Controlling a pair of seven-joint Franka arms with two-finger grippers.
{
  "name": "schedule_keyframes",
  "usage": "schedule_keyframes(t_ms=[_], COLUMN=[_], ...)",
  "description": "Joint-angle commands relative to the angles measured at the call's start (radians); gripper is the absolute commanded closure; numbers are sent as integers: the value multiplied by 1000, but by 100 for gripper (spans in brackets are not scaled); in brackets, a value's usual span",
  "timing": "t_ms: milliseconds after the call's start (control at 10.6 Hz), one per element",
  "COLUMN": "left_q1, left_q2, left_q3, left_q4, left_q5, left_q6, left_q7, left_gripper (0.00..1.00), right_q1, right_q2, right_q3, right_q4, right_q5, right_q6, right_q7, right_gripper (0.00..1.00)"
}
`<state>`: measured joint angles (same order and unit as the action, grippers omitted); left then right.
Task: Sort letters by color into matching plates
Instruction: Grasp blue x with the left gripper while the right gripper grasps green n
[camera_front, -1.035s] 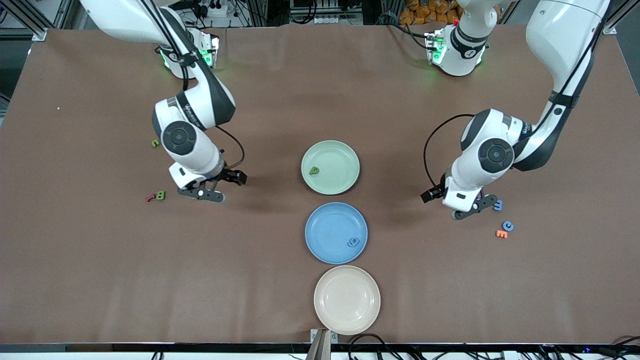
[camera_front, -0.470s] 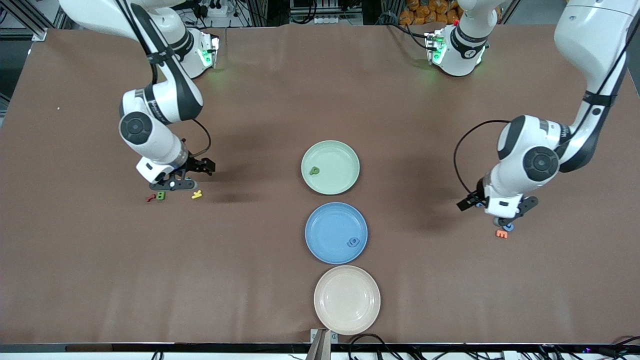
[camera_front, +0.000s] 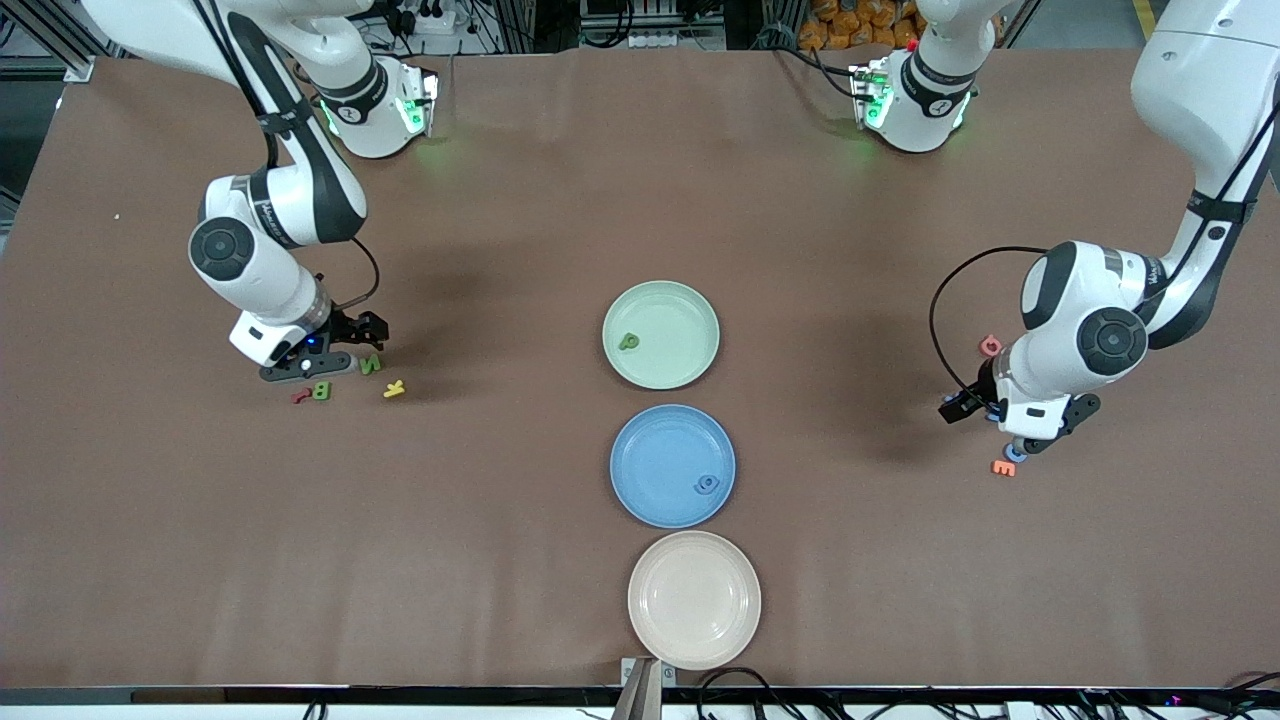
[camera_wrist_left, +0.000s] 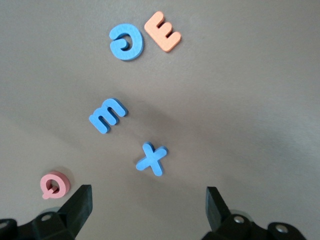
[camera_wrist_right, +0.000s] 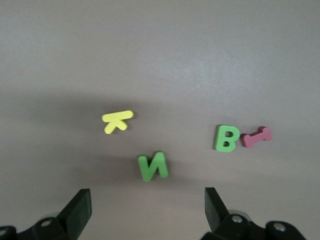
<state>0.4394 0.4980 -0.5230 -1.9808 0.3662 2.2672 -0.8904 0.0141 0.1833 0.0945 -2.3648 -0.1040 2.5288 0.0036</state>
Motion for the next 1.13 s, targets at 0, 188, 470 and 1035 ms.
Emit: schedule_keyframes(t_ms=[0,188,470,1035], left_q1=[-1,-2,-7,1], left_q2=[55,83,108,73], left_q3=[31,53,55,60], left_q4=[-6,-7,-18,-118], left_q5=[49,51,53,79], left_q6=[82,167,222,293], left_q7=[-22,-22,-53,-67], left_gripper=[0,0,0,0], right_q1=[-49,-57,-56,-54], right_q2=[-9,11,51,110], right_q3=[19,19,21,21], right_q4=[-62,-65,-66,-82], right_q5=[-20,-22,-22,-22], right_q6=[111,137,183,274], right_q7=[-77,-164,-172,-172], right_gripper=[12,27,28,31])
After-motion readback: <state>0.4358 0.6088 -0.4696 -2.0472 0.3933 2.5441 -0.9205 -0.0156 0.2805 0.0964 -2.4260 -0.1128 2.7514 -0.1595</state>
